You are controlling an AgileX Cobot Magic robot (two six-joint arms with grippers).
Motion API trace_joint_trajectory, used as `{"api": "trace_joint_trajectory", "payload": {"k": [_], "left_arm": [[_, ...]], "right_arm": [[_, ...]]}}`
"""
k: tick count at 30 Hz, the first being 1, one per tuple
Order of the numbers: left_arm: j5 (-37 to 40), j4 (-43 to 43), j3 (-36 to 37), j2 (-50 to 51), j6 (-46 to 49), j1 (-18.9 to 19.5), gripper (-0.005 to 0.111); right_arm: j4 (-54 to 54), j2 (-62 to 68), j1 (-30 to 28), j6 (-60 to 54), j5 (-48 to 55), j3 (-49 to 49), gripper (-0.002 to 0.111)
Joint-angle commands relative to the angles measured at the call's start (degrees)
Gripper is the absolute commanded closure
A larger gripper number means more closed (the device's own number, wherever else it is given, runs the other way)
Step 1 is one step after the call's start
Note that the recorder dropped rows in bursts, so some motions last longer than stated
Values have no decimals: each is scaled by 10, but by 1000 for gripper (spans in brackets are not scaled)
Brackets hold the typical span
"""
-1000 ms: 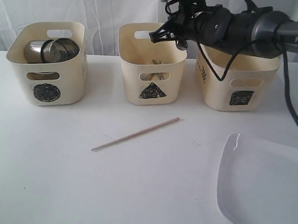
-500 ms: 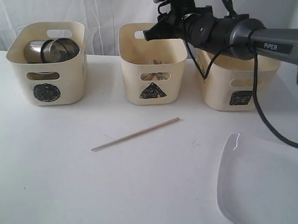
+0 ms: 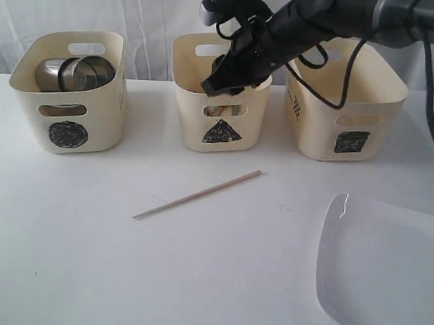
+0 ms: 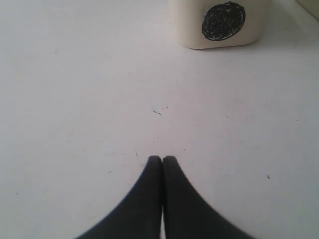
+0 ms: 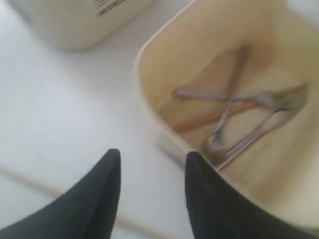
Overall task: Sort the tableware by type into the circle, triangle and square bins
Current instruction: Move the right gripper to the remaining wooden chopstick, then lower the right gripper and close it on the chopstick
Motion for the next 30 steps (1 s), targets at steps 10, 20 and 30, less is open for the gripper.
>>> {"api": "trace_joint_trajectory", "payload": {"k": [10, 20, 30], "left_arm": [[0, -5, 1, -3, -4, 0, 107], [0, -5, 1, -3, -4, 0, 107], [0, -5, 1, -3, -4, 0, 107]], "right_arm": [[49, 75, 24, -192, 182, 17, 68], [39, 133, 46, -323, -16, 17, 68], [36, 184, 60, -303, -29, 17, 68]]}}
